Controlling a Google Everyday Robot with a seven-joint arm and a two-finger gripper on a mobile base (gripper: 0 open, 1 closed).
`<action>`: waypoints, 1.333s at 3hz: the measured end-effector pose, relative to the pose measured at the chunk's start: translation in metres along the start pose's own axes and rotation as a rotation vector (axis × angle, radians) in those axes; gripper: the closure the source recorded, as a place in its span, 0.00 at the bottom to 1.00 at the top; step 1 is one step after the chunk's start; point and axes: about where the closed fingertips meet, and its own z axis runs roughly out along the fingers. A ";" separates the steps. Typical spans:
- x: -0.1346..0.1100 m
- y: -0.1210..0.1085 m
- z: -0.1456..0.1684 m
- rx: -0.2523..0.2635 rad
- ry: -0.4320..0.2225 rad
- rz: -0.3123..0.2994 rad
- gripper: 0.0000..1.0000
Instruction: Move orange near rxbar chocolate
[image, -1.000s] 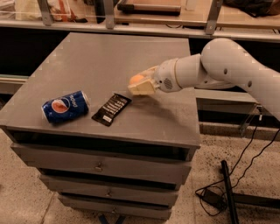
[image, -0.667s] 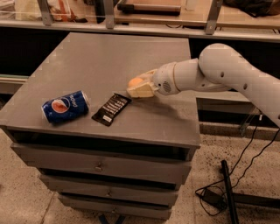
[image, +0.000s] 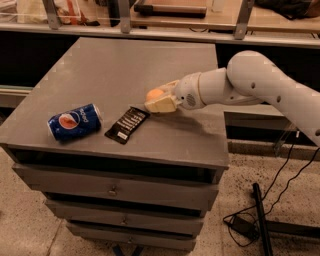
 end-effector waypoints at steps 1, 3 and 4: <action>0.000 0.000 0.000 0.000 0.000 0.000 0.05; -0.010 -0.017 -0.008 0.041 -0.022 -0.036 0.00; -0.022 -0.039 -0.030 0.157 -0.068 -0.040 0.00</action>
Offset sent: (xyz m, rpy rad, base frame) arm 0.0114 -0.0065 0.0055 -0.0081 -0.0349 0.0261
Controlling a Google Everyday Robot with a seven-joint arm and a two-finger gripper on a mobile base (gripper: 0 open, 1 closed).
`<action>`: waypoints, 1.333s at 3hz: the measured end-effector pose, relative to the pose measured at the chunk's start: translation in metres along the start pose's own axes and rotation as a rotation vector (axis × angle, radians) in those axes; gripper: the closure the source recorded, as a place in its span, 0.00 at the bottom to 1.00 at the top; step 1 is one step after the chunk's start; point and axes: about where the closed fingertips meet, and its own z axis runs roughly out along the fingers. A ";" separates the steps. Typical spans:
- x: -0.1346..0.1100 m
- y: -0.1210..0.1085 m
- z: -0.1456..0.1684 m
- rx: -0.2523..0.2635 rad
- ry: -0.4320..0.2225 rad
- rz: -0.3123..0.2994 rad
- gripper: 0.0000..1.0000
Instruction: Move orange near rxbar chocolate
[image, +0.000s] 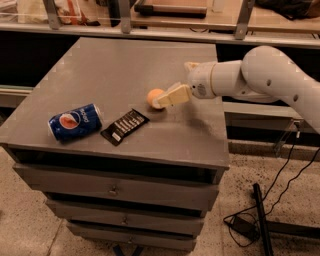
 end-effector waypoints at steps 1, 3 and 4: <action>-0.009 -0.040 -0.037 0.180 -0.015 -0.020 0.00; -0.027 -0.108 -0.124 0.541 0.010 -0.057 0.00; -0.017 -0.127 -0.148 0.598 -0.002 -0.014 0.00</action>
Offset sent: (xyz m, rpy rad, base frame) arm 0.0366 -0.1601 0.0938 -0.0583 -0.2626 -0.4500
